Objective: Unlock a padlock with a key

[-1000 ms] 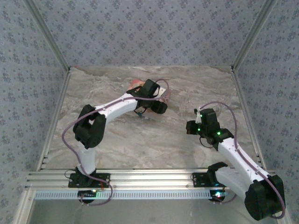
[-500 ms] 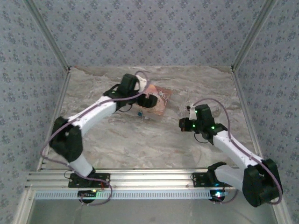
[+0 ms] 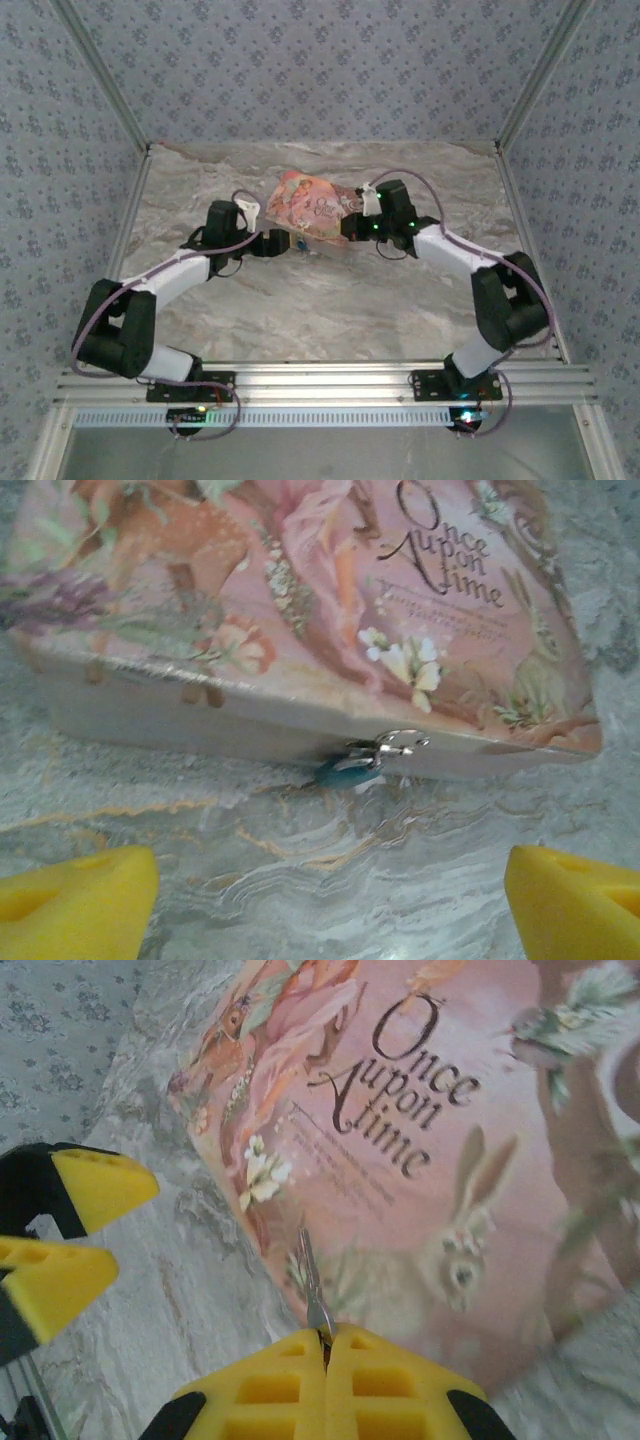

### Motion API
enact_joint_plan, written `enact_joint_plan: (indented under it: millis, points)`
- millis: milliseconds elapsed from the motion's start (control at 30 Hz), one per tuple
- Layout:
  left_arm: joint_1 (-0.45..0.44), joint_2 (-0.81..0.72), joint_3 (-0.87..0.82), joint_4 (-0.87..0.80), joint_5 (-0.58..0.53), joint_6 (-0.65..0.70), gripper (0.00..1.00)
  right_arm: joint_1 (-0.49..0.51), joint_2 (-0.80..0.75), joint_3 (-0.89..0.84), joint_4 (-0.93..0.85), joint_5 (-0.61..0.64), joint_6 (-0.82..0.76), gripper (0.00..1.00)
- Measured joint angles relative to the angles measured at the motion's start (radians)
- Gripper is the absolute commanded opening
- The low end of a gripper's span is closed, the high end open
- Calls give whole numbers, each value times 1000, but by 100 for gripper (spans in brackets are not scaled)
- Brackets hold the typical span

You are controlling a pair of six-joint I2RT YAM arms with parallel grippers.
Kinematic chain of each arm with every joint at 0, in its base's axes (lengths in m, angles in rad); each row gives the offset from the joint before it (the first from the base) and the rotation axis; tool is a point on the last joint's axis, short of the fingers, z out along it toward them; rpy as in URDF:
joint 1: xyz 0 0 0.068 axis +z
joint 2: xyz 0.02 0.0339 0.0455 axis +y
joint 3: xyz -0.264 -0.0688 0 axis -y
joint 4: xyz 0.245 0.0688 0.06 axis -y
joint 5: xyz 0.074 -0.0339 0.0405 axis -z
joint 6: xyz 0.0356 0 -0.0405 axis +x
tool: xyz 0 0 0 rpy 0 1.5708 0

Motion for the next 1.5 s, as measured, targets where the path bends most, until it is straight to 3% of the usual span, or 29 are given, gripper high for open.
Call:
enact_joint_plan:
  millis: [267,667,1000,1500]
  points:
    - [5,112,-50,193,84,1,79,5,160,104,-2,-11,14,0]
    - [-39,211,-64,324,126,17,73,5,169,111,-5,-3,14,0]
    - [-86,318,-49,395,111,25,69,5,169,109,-2,-3,14,0]
    - [-106,347,-49,485,16,33,63,6,169,109,0,-3,14,0]
